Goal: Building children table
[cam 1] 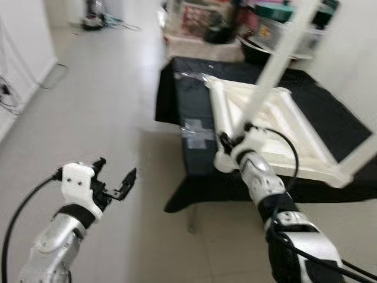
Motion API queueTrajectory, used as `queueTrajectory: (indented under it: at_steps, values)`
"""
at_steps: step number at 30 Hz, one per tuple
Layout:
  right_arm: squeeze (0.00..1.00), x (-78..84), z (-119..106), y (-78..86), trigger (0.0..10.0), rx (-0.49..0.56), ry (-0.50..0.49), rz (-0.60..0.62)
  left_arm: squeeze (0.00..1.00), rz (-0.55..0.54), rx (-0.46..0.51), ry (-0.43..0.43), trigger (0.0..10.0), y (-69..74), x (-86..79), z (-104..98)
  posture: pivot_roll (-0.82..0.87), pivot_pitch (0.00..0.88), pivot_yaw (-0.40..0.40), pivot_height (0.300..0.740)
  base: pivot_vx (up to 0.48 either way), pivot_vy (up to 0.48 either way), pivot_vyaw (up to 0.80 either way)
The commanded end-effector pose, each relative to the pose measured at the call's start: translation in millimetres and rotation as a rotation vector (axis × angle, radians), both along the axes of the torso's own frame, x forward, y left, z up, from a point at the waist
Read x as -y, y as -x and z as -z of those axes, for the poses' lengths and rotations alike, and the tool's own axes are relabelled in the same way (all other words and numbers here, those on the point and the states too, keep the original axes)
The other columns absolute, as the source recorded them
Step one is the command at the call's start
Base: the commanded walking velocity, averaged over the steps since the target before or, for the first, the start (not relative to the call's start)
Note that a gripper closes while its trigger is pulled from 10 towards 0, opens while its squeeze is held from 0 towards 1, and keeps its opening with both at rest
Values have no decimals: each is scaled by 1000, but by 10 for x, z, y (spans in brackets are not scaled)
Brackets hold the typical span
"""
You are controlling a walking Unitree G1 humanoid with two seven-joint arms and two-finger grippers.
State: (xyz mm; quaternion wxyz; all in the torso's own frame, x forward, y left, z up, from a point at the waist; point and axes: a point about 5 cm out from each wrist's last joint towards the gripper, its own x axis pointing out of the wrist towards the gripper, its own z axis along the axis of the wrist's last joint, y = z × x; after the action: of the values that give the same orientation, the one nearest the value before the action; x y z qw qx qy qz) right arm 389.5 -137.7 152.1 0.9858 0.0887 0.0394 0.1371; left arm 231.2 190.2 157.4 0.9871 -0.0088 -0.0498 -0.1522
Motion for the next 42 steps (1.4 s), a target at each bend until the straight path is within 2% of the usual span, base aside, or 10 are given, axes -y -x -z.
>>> queueTrajectory:
  at_steps: [1, 9, 11, 17, 18, 19, 20, 30, 31, 42]
  values:
    - [0, -119, -101, 4, 10000, 64, -12, -119, 0, 8, -12, 3, 10000, 4, 22, 24, 160, 0, -173, 740, 0, 0, 0]
    - [0, -266, -41, 120, 9922, 116, 118, -544, 0, 14, -13, 1, 10000, -11, 22, 25, 178, 0, -178, 740, 0, 0, 0]
    - [0, -348, -48, 100, 39, 136, 117, -505, 0, 13, -15, 0, 10000, -2, 21, 28, 188, 0, -183, 740, 0, 0, 0]
    - [0, -348, -58, 17, 0, 114, 94, -299, 0, 10, -16, 0, 10000, 22, 20, 27, 188, 0, -179, 740, 0, 0, 0]
    - [0, -349, -23, 16, 5255, 94, 108, -267, 0, 10, -17, 1, 10000, 26, 20, 27, 184, 0, -173, 740, 0, 0, 0]
    - [0, -349, -23, 16, 5255, 94, 108, -267, 0, 10, -17, 1, 10000, 26, 20, 27, 184, 0, -173, 740, 0, 0, 0]
    - [0, -351, 12, 19, 10000, 73, 113, -241, 0, 10, -18, 2, 10000, 28, 20, 26, 184, 0, -173, 740, 0, 0, 0]
    - [0, -411, 152, 85, 10000, 43, 76, -225, 0, 25, -21, 4, 10000, 3, 34, 27, 175, 0, -169, 740, 0, 0, 0]
    - [0, -345, 193, 62, 0, 3, 87, -128, 0, 25, -21, 4, 10000, 1, 35, 31, 174, 0, -173, 740, 0, 0, 0]
    - [0, 401, 481, 226, 0, -210, 239, 675, 0, 10, -16, 6, 10000, 28, 32, 37, 158, 0, -175, 740, 0, 0, 0]
